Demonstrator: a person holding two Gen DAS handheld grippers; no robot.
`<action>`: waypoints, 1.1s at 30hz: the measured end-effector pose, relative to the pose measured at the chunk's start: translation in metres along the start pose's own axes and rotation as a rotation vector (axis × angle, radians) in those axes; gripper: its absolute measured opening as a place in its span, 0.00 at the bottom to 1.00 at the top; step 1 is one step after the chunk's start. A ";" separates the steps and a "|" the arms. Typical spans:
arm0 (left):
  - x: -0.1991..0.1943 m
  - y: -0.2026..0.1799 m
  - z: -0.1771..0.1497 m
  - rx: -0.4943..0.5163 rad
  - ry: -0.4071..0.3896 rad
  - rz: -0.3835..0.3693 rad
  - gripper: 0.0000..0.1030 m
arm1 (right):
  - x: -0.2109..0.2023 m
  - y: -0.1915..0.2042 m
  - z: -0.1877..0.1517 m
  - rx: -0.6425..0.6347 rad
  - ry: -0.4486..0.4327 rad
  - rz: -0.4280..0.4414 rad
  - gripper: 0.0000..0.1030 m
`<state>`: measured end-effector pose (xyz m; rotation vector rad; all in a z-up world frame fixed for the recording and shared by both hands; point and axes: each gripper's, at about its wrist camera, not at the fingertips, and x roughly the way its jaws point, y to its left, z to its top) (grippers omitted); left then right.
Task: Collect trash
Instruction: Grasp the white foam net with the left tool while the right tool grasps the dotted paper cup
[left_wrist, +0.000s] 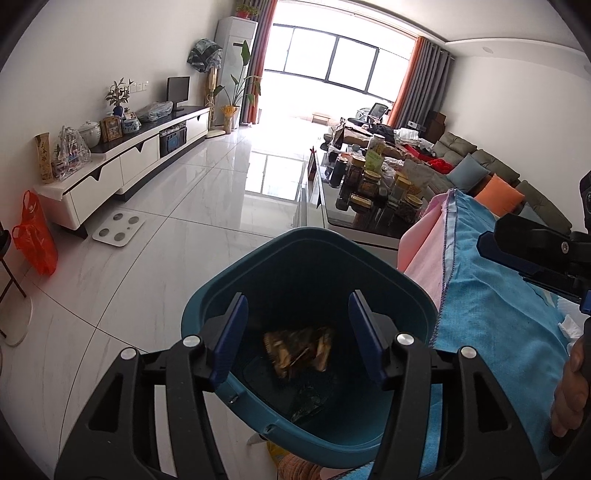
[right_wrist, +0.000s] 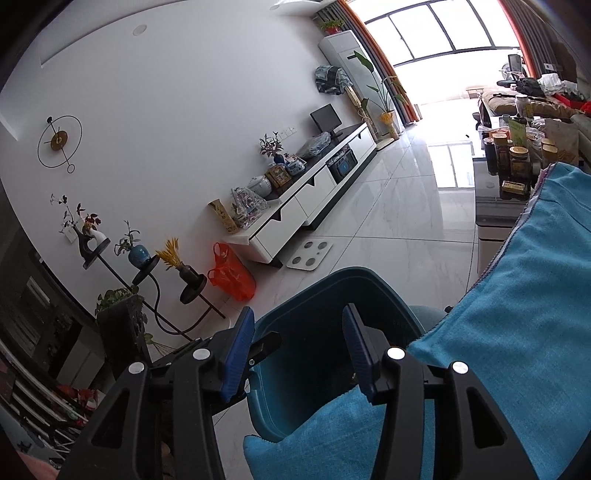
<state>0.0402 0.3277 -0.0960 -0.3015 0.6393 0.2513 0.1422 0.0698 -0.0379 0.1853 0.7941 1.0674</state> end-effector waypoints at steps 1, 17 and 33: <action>-0.005 -0.003 0.000 0.005 -0.008 -0.002 0.57 | -0.005 0.001 -0.001 -0.005 -0.009 -0.002 0.46; -0.087 -0.159 -0.016 0.248 -0.084 -0.398 0.70 | -0.184 -0.010 -0.046 -0.070 -0.214 -0.268 0.53; -0.063 -0.335 -0.043 0.437 0.061 -0.657 0.72 | -0.300 -0.114 -0.119 0.237 -0.297 -0.585 0.53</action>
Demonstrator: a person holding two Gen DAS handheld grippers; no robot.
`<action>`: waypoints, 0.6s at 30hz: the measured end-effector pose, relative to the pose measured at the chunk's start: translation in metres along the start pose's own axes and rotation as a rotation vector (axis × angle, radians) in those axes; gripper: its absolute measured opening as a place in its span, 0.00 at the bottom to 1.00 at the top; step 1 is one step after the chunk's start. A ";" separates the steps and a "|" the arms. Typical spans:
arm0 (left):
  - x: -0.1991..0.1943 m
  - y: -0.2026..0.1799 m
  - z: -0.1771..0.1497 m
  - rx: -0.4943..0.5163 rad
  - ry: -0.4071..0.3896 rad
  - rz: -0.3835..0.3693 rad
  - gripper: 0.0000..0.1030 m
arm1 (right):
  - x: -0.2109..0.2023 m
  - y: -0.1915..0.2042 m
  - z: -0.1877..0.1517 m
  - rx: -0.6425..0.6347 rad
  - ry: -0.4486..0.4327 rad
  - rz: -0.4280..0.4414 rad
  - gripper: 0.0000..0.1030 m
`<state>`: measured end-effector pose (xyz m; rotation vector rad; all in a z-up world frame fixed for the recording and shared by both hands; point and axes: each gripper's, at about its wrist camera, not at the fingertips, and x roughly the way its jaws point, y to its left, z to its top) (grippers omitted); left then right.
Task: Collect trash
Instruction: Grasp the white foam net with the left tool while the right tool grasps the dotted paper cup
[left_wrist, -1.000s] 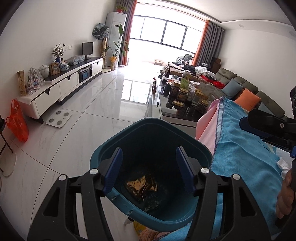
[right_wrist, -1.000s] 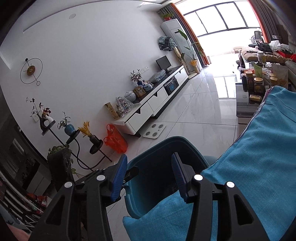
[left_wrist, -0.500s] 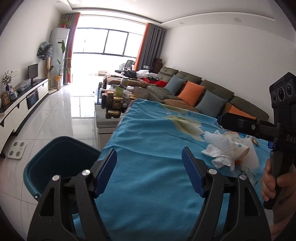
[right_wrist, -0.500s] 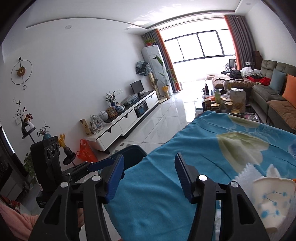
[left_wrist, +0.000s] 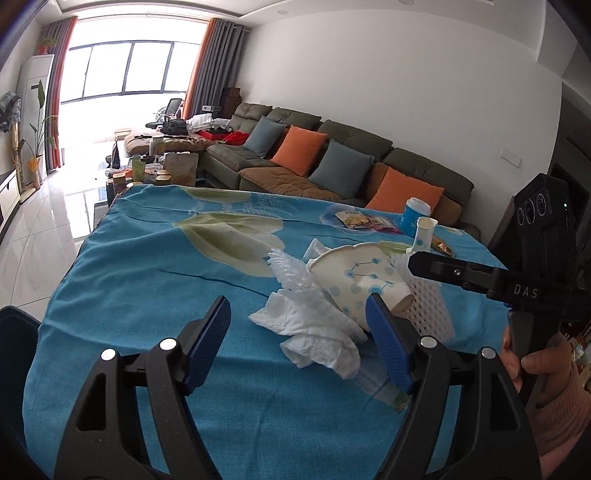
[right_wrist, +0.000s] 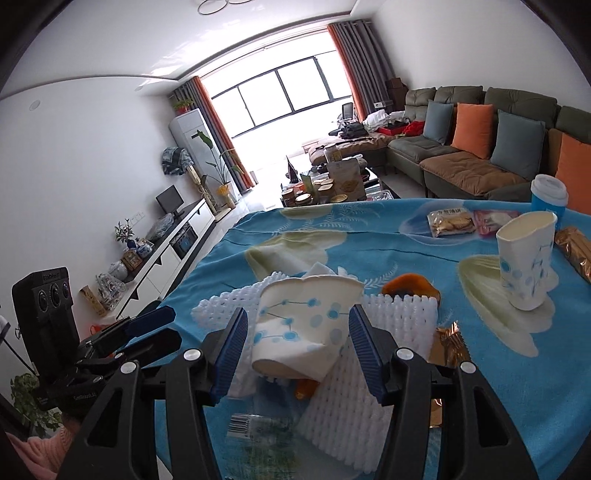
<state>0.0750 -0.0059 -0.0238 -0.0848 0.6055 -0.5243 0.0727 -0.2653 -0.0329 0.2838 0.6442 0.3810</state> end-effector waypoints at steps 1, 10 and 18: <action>0.005 -0.003 0.002 0.003 0.009 -0.001 0.72 | 0.003 -0.003 -0.001 0.007 0.005 0.005 0.53; 0.041 0.006 0.005 -0.047 0.121 -0.039 0.56 | 0.024 -0.021 -0.006 0.066 0.071 0.059 0.57; 0.055 0.017 0.003 -0.079 0.161 -0.084 0.27 | 0.031 -0.020 -0.007 0.102 0.082 0.118 0.49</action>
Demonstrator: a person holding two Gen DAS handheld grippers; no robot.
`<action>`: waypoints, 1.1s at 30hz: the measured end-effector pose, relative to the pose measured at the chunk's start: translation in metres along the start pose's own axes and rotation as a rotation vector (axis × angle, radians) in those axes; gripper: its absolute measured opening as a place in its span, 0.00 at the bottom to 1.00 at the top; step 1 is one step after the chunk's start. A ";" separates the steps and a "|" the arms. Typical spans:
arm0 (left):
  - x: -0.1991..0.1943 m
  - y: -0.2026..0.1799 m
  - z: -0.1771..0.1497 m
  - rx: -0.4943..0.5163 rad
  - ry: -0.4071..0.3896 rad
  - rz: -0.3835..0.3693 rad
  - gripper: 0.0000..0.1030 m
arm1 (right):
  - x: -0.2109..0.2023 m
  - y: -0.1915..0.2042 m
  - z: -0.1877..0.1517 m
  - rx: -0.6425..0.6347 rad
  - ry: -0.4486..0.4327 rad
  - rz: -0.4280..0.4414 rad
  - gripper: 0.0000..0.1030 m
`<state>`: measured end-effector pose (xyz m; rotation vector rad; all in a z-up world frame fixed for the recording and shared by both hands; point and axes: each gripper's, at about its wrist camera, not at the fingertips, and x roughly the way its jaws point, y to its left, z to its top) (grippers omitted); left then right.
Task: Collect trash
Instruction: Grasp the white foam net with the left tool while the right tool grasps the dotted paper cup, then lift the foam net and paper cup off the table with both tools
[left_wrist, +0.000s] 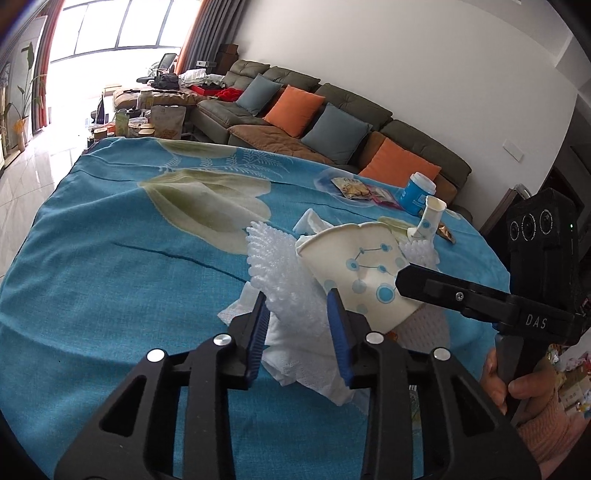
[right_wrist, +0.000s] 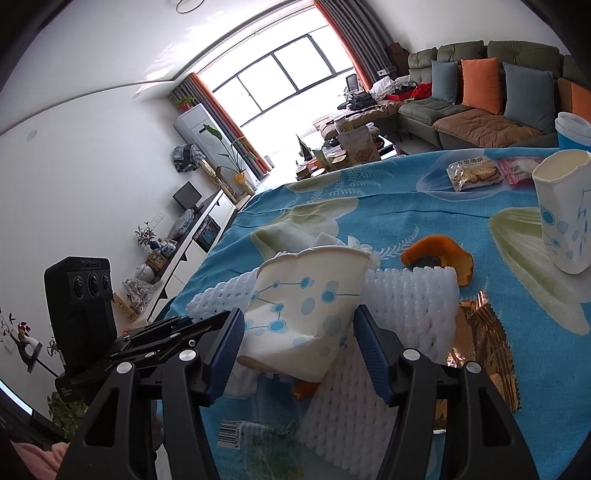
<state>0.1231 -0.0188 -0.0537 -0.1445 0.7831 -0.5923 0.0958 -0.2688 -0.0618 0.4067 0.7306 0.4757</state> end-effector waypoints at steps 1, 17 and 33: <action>0.001 -0.001 -0.001 0.005 0.000 0.000 0.25 | 0.000 0.001 0.000 -0.006 -0.001 0.000 0.45; -0.020 0.001 -0.004 0.045 -0.051 -0.002 0.14 | -0.006 0.019 -0.001 -0.096 0.007 0.077 0.47; -0.019 0.010 -0.014 0.045 -0.022 0.007 0.12 | 0.005 0.017 -0.001 -0.081 0.032 0.099 0.46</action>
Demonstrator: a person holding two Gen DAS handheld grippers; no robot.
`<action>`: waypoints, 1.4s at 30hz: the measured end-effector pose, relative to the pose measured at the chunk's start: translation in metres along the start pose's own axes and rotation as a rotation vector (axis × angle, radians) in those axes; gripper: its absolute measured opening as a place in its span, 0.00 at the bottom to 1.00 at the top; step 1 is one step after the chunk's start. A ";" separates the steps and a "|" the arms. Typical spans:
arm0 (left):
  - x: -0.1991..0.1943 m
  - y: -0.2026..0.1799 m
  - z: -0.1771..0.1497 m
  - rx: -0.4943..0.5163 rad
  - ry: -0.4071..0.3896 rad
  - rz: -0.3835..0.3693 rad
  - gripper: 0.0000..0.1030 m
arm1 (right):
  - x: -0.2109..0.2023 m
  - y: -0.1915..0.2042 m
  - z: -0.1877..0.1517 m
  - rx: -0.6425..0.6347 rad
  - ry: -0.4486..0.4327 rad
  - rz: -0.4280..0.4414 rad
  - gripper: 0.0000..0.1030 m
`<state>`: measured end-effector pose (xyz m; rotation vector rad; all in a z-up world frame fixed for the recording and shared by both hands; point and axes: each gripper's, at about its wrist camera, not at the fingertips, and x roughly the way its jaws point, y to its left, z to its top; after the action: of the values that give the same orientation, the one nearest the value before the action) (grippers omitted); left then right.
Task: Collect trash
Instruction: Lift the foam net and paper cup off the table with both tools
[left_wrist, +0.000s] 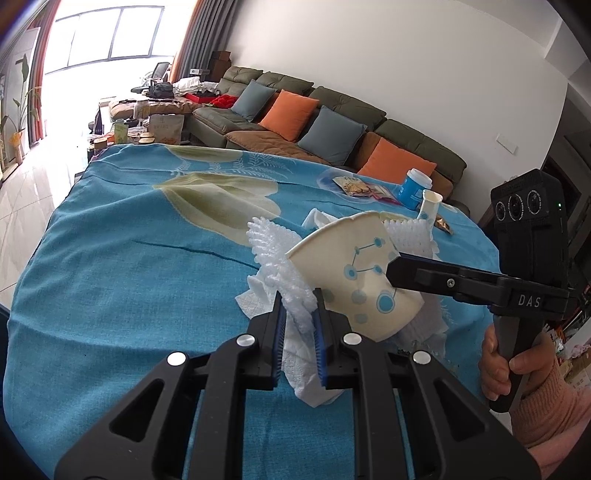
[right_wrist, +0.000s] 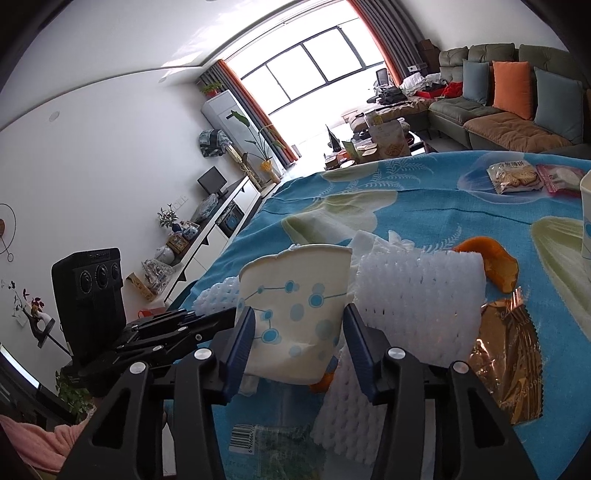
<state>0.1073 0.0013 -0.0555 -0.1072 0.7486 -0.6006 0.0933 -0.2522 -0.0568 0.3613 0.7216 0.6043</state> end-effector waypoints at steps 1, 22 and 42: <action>0.000 0.001 0.000 -0.002 0.000 0.000 0.11 | -0.003 0.004 -0.001 -0.021 -0.014 0.002 0.46; -0.019 -0.005 0.007 0.017 -0.082 -0.006 0.12 | -0.022 0.028 0.004 -0.082 -0.077 0.010 0.26; -0.109 0.007 0.008 -0.043 -0.235 0.008 0.11 | -0.007 0.051 0.017 -0.120 -0.092 0.004 0.06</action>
<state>0.0536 0.0657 0.0142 -0.2111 0.5343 -0.5533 0.0816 -0.2186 -0.0155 0.2775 0.5939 0.6282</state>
